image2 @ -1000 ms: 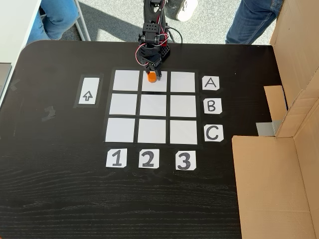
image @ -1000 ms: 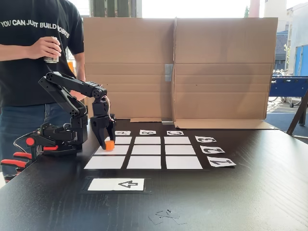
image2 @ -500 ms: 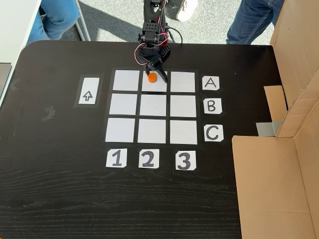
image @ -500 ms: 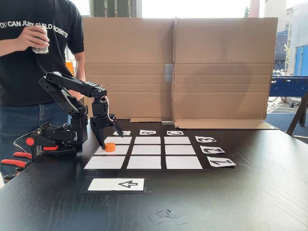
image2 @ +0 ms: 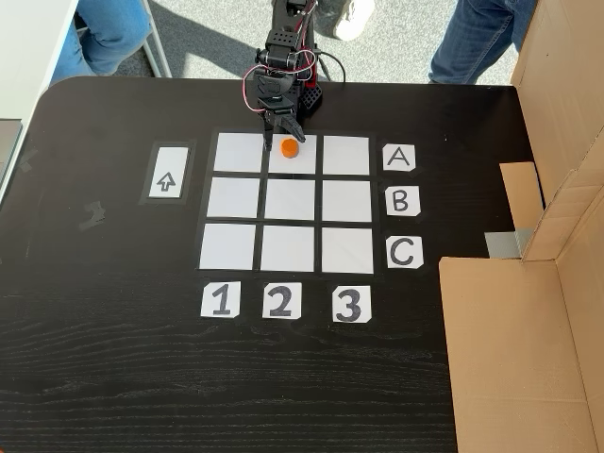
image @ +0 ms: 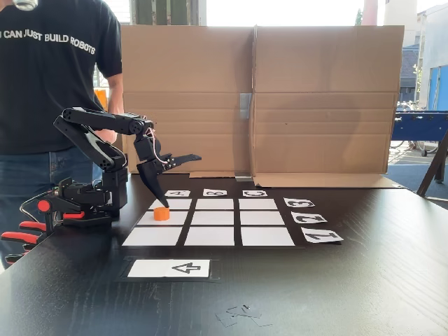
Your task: Pick up the round, orange token and place it in the grid on square A2.
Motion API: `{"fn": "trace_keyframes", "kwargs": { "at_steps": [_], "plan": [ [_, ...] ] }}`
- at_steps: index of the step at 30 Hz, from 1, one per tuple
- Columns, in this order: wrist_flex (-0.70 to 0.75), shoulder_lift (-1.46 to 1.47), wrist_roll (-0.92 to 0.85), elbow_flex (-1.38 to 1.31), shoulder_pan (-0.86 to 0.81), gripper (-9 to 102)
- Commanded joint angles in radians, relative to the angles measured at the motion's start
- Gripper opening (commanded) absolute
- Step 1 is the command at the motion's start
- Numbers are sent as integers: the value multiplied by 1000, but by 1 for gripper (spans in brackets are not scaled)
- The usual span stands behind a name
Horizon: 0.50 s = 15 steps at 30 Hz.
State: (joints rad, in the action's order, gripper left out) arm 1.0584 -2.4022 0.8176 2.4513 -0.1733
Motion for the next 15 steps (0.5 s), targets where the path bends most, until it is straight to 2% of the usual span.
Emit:
{"fn": "trace_keyframes", "kwargs": {
  "at_steps": [1, 9, 15],
  "plan": [
    [-97, -23, 87, -149, -66, 84],
    [-198, -3, 227, -474, -342, 84],
    [-299, 6, 374, -643, -646, 82]
  ]
}}
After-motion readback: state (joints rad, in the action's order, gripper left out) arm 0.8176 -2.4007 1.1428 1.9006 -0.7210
